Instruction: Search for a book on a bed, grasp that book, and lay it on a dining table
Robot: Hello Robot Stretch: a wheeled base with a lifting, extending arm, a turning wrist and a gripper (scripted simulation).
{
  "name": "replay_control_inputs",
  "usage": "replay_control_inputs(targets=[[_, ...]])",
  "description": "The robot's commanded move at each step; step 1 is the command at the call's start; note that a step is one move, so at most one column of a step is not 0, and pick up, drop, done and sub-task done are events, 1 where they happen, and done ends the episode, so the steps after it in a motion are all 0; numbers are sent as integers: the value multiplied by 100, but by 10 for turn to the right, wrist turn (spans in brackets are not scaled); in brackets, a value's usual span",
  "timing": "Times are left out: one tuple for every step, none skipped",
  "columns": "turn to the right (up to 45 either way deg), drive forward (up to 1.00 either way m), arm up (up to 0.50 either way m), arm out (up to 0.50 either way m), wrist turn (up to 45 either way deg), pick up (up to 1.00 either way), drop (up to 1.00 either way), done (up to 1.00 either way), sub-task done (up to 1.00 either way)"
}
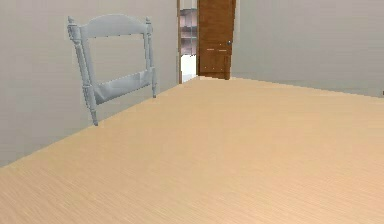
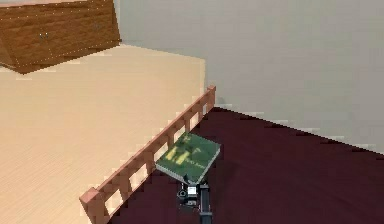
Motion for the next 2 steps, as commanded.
replay_control_inputs(targets=[[0, 0, 50, 0, 0, 0, 0, 0, 0], [0, 0, 4, 0, 0, 0, 0, 0, 0]])
